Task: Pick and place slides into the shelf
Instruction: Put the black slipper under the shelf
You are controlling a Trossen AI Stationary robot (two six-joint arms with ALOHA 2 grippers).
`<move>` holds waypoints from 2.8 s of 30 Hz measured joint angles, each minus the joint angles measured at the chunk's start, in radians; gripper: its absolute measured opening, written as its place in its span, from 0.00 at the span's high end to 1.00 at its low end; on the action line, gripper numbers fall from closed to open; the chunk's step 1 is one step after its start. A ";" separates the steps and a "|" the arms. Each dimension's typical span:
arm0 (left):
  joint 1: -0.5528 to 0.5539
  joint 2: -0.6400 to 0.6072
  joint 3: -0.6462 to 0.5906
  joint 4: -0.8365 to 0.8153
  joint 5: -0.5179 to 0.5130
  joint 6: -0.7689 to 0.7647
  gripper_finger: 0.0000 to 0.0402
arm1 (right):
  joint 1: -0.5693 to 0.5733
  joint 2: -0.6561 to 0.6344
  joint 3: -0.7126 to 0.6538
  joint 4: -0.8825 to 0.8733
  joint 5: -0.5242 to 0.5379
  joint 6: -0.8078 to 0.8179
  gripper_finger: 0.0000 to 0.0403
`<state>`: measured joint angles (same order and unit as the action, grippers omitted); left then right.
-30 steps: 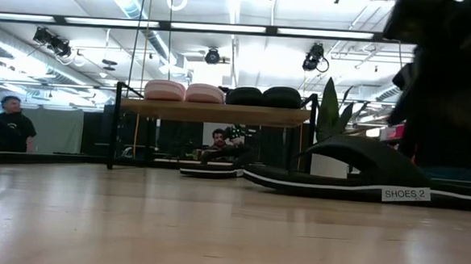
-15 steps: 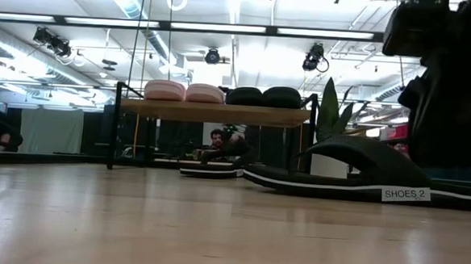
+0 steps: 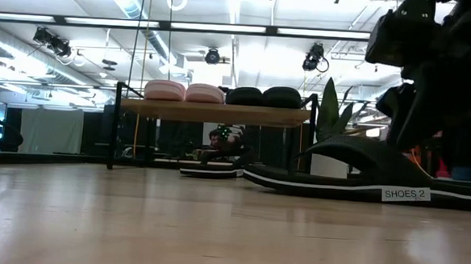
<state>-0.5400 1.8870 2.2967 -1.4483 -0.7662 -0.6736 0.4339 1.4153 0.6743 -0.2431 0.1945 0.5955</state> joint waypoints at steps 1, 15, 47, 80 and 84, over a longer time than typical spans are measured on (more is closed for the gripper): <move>-0.008 0.000 0.000 0.000 0.000 -0.012 0.94 | -0.002 0.011 0.000 0.004 0.001 -0.007 0.62; -0.147 0.000 0.000 0.000 0.000 -0.106 0.98 | -0.048 0.096 0.000 0.085 -0.003 0.016 0.72; -0.227 0.002 0.000 -0.001 0.000 -0.101 0.98 | -0.227 0.253 0.001 0.441 0.463 0.251 0.94; -0.250 0.045 0.001 0.008 0.004 -0.154 0.98 | -0.169 0.240 0.055 0.345 0.276 0.213 0.71; -0.257 0.045 0.000 0.008 0.004 -0.183 0.98 | -0.097 0.240 0.055 0.345 0.249 0.215 0.72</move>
<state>-0.7967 1.9320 2.2971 -1.4399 -0.7624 -0.8569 0.3368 1.6557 0.7292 0.1016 0.4431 0.8108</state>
